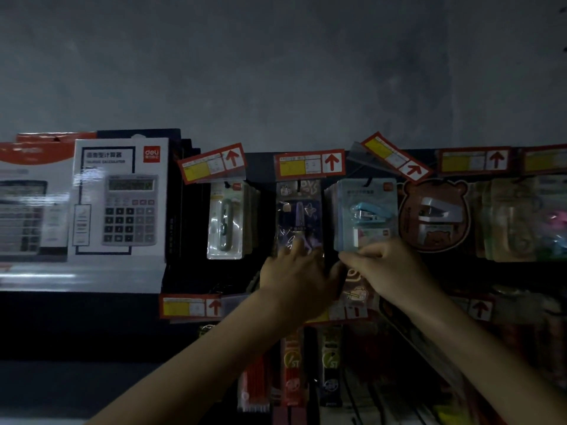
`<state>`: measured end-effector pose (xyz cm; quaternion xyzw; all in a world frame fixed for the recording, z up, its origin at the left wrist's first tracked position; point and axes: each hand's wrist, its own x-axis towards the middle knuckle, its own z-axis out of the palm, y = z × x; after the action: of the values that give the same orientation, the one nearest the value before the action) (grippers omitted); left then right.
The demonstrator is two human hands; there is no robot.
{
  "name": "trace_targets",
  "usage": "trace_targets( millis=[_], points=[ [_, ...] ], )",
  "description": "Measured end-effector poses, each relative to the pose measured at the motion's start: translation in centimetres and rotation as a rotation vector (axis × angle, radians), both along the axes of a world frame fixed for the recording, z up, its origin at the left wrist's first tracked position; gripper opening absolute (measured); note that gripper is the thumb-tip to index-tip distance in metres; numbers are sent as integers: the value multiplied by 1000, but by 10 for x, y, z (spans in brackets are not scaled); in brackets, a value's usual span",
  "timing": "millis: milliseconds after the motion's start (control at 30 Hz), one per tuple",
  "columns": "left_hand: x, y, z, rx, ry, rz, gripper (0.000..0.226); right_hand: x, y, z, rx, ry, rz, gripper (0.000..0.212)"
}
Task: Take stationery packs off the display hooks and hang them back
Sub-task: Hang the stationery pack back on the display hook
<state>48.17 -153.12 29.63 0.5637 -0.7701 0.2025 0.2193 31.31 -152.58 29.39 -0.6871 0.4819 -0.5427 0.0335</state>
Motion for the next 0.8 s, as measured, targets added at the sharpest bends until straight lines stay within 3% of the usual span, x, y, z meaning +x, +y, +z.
trace_targets(
  millis=[167,267,333,500,633,700,800],
  points=[
    [3,-1,-6,133,-100,-19,79,-1,-2,2,21,-41,2,59],
    [3,0,-11,138,-3,21,63,2,2,5,35,-54,-14,60],
    [2,4,-13,172,-52,18,57,3,5,6,28,-55,-23,59],
    [6,1,-16,127,-10,-25,54,12,12,7,-8,-120,-9,74],
    [11,0,-21,38,-9,-37,66,19,18,5,5,-271,14,63],
    [14,2,-22,-1,22,-46,56,23,19,6,64,-315,70,70],
    [20,7,-22,-49,51,-44,47,26,16,7,116,-422,131,97]
  ],
)
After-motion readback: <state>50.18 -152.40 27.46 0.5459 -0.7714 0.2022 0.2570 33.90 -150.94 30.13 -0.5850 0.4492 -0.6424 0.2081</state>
